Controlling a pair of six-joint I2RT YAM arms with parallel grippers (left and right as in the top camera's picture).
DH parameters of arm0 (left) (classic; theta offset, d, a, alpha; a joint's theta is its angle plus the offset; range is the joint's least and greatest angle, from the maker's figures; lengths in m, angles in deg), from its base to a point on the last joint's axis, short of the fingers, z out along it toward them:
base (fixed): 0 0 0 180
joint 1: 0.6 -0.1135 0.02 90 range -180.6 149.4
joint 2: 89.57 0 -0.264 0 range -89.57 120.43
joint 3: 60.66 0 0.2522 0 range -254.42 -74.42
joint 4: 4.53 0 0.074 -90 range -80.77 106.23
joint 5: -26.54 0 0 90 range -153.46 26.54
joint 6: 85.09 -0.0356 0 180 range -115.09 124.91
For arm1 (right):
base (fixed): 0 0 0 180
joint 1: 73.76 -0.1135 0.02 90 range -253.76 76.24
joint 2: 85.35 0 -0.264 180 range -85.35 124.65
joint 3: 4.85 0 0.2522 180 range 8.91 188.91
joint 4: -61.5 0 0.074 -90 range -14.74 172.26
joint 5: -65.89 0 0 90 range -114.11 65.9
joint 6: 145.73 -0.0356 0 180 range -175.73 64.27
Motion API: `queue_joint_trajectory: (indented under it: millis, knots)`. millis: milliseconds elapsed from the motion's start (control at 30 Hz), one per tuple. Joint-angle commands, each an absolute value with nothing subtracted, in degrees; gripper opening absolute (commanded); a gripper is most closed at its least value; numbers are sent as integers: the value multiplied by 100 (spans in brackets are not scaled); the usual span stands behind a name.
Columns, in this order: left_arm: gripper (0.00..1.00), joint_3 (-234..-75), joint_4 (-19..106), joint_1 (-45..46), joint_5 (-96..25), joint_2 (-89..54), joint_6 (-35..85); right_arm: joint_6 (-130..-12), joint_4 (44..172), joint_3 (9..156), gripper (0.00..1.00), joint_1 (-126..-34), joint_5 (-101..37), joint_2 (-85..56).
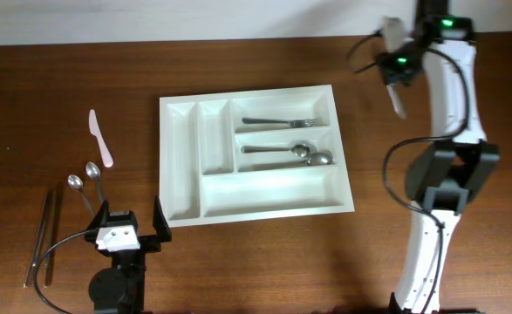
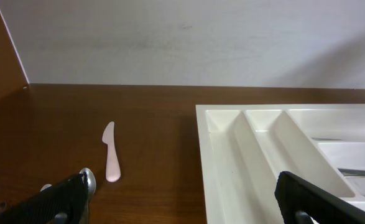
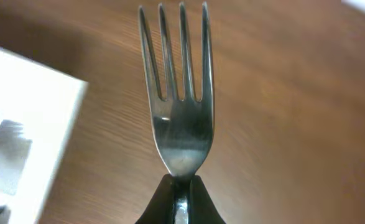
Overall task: Pack container
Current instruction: 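Carry the fork over the tray's upper compartment and release it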
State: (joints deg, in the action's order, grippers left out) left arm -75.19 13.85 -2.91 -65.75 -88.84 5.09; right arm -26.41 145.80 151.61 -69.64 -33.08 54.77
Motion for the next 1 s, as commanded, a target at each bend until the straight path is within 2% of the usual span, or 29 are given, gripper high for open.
queue_joint_trajectory:
  millis: [0, 300, 433, 967]
  knots:
    - [99, -7493, 1396, -269, -6511, -8923, 442, -1749, 14571, 15266, 4, -7567, -3384, 5472]
    - [99, -7493, 1396, -269, -6511, -8923, 442, 225, 14571, 15259, 4, -8841, -3216, 5474]
    - [99, -7493, 1396, -269, -6511, -8923, 442, 740, 14394, 15202, 4, -9171, -3249, 5483]
    - [99, -7493, 1396, -269, -6511, -8923, 442, 852, 13430, 13677, 5, -9368, -3594, 5496]
